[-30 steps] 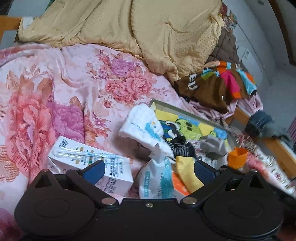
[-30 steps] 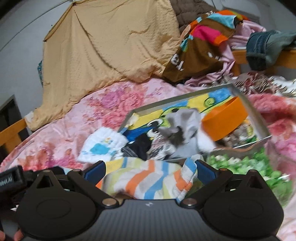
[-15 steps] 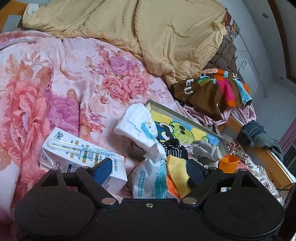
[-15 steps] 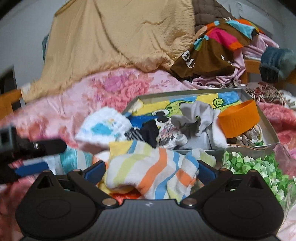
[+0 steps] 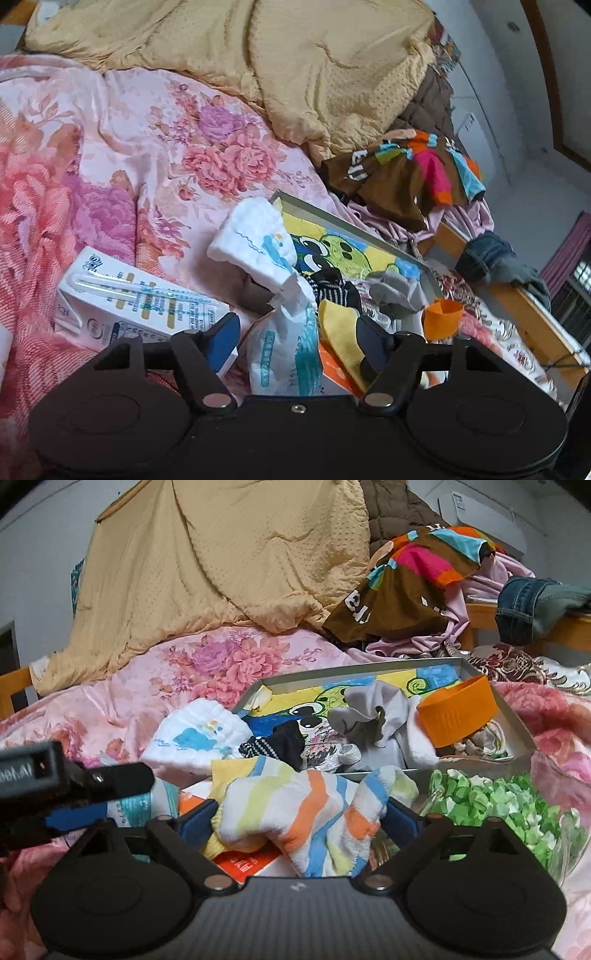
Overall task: Organize soft objects
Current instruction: 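Grasp the striped towel with the right tool while the left tool grasps the wet-wipes packet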
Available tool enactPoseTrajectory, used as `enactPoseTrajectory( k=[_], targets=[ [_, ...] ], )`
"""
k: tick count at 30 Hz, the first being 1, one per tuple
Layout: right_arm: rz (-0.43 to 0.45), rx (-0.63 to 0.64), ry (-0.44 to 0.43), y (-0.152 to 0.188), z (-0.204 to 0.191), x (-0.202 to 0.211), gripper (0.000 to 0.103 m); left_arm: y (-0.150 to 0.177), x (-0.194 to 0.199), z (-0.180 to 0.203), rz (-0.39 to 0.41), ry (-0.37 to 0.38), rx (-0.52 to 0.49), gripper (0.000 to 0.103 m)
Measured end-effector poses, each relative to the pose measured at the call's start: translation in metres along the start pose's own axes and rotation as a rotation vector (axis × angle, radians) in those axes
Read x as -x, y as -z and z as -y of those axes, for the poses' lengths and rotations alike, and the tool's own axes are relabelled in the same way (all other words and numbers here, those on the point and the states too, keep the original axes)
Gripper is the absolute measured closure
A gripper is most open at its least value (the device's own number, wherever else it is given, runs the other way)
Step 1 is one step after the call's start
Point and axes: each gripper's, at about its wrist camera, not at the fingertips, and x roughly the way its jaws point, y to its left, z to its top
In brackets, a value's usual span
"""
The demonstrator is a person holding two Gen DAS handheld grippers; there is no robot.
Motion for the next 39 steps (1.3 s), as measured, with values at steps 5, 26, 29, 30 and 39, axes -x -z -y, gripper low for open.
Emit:
enactPoseTrajectory(
  k=[5,26,29,30,39],
  targets=[
    [0.013,-0.040,-0.009,0.000,0.005,0.004,0.018,0.001,-0.004,0.003,-0.045,0.023,-0.024,0.050],
    [0.016,0.018,-0.015,0.000,-0.003,0.013,0.077,0.006,-0.008,0.019,-0.106,-0.014,-0.164,0.063],
    [0.021,0.037,-0.017,-0.002,-0.006,0.015,0.078,0.008,-0.007,0.024,-0.102,-0.025,-0.207,0.071],
    [0.023,0.037,-0.017,-0.003,-0.005,0.016,0.079,0.008,-0.007,0.024,-0.107,-0.024,-0.207,0.071],
    [0.065,0.013,-0.018,-0.012,0.003,0.040,0.080,-0.003,0.002,0.021,-0.084,-0.022,-0.111,0.074]
  ],
)
